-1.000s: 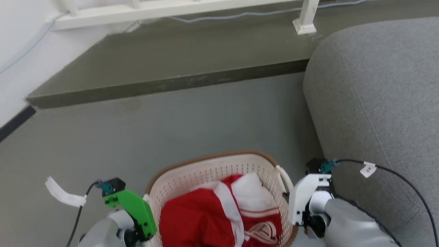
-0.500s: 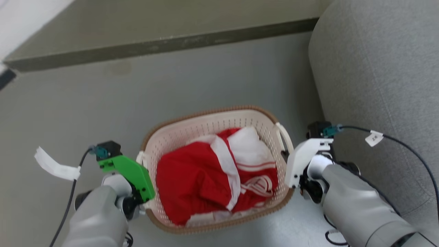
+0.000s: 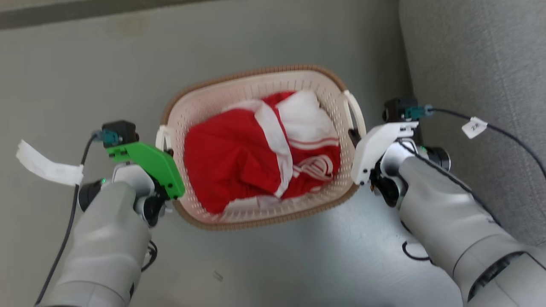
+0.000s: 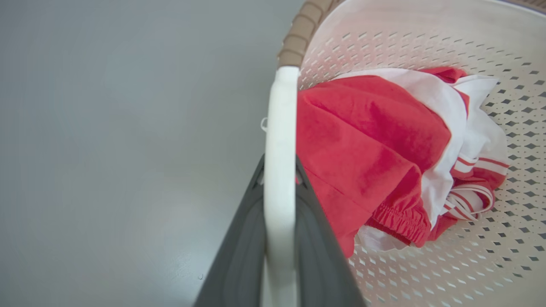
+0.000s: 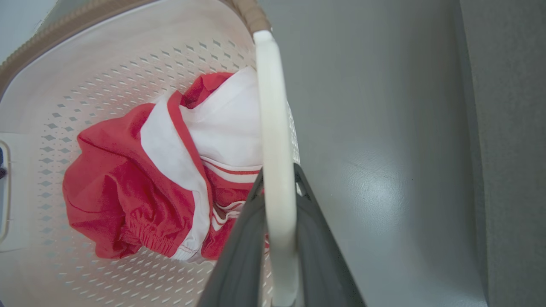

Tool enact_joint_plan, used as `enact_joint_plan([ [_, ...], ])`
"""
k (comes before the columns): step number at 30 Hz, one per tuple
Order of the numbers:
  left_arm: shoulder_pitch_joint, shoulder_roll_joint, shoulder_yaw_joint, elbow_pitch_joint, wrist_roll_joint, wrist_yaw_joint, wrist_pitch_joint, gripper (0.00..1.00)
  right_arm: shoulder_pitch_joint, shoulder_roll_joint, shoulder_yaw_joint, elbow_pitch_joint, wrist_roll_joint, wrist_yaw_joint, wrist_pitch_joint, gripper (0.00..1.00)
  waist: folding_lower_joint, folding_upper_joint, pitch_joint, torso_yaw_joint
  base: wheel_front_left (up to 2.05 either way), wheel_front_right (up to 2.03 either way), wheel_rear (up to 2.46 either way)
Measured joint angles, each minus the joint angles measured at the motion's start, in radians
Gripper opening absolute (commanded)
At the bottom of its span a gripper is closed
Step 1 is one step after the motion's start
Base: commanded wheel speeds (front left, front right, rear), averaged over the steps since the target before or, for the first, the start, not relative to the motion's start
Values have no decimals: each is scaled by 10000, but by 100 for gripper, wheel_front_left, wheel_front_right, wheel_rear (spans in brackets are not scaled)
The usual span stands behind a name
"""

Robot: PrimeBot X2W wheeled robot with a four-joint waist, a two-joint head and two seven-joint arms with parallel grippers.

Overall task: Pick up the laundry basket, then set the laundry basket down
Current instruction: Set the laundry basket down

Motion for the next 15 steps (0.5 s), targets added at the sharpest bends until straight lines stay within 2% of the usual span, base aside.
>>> enact_joint_plan([
  [15,-1630,182,-10,-355,353,54,-775,0,-1648,-79,17,-12,-336,-280,-571,0,0,0,1954,20,0,0,0],
])
